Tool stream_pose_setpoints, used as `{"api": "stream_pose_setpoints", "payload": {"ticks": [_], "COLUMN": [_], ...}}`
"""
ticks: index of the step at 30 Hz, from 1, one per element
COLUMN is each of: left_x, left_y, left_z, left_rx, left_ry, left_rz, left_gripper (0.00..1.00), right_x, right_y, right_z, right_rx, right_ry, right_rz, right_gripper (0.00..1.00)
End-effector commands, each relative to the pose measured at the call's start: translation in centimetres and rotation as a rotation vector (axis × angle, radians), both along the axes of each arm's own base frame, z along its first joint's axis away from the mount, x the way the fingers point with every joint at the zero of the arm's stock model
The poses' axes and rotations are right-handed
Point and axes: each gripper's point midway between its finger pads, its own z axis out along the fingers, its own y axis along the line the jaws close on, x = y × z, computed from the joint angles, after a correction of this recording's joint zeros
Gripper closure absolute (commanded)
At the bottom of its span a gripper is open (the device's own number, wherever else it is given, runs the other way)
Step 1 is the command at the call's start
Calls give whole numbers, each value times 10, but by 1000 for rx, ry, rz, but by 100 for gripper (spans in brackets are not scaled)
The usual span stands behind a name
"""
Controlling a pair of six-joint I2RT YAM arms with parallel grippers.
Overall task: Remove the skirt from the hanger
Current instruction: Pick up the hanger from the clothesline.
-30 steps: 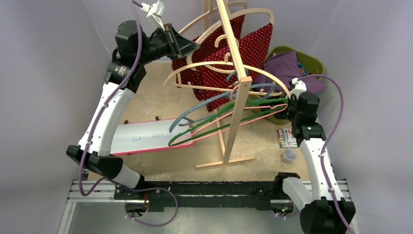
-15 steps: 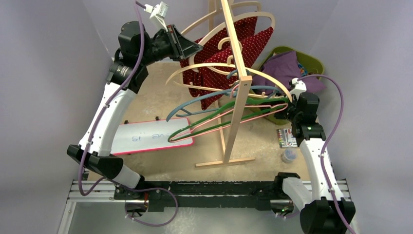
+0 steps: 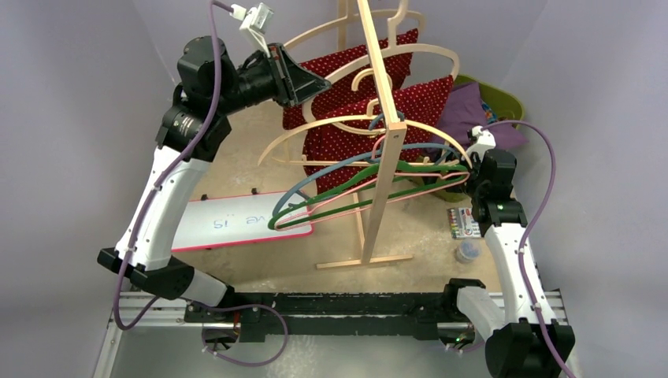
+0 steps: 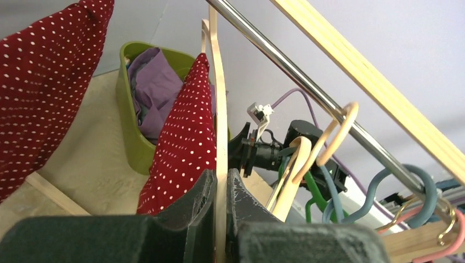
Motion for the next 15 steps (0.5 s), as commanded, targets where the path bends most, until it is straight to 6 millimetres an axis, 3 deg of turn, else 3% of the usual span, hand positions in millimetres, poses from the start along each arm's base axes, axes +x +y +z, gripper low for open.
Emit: {"api": "stream_pose_setpoints", "payload": {"ticks": [1, 15], "left_x": [-10, 22], "left_y": [3, -4], "left_z": [64, 18], "left_rx": [-209, -107], "left_ry": [-34, 18], "left_rz": [7, 58], "left_gripper": [100, 100], "right_x": [3, 0], "right_y": [2, 2], "right_z": [10, 16], "right_rx": [1, 1], "right_ry": [-46, -67], "right_rz": [15, 15], "right_gripper": [2, 2]}}
